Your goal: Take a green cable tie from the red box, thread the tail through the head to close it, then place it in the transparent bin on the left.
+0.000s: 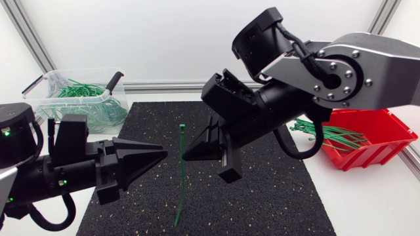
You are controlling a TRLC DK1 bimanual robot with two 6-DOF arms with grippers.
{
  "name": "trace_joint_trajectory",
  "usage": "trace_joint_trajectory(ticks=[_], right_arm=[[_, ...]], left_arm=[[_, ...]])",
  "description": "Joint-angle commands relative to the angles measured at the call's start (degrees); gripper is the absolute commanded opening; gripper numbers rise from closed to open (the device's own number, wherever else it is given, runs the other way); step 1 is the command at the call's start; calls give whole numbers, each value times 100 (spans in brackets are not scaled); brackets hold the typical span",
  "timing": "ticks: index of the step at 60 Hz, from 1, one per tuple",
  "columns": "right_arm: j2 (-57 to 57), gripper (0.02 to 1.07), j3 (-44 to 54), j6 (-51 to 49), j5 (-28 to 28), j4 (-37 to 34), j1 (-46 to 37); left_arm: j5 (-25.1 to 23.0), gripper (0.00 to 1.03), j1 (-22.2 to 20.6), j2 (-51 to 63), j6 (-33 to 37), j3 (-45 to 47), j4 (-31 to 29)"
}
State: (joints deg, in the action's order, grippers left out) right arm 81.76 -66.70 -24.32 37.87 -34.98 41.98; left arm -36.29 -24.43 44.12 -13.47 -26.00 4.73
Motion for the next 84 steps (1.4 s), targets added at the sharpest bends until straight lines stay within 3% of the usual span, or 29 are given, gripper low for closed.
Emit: trace_joint_trajectory(ticks=[1,11,29,76,84], right_arm=[[183,8,-142,-126,-51,-140,74],[411,8,-318,-100,-34,-351,100],[912,8,-783,-38,344,-835,91],[1738,8,-1416,-38,1258,-1213,-225],[1756,8,-1399,-38,1267,-1213,-190]], left_arm=[[-247,39,122,-61,-76,-177,1],[-950,39,483,106,-182,-318,54],[-1609,43,737,554,-191,-353,458],[-2505,44,1098,1617,-366,-564,968],[-2532,38,1107,1679,-366,-547,1003]])
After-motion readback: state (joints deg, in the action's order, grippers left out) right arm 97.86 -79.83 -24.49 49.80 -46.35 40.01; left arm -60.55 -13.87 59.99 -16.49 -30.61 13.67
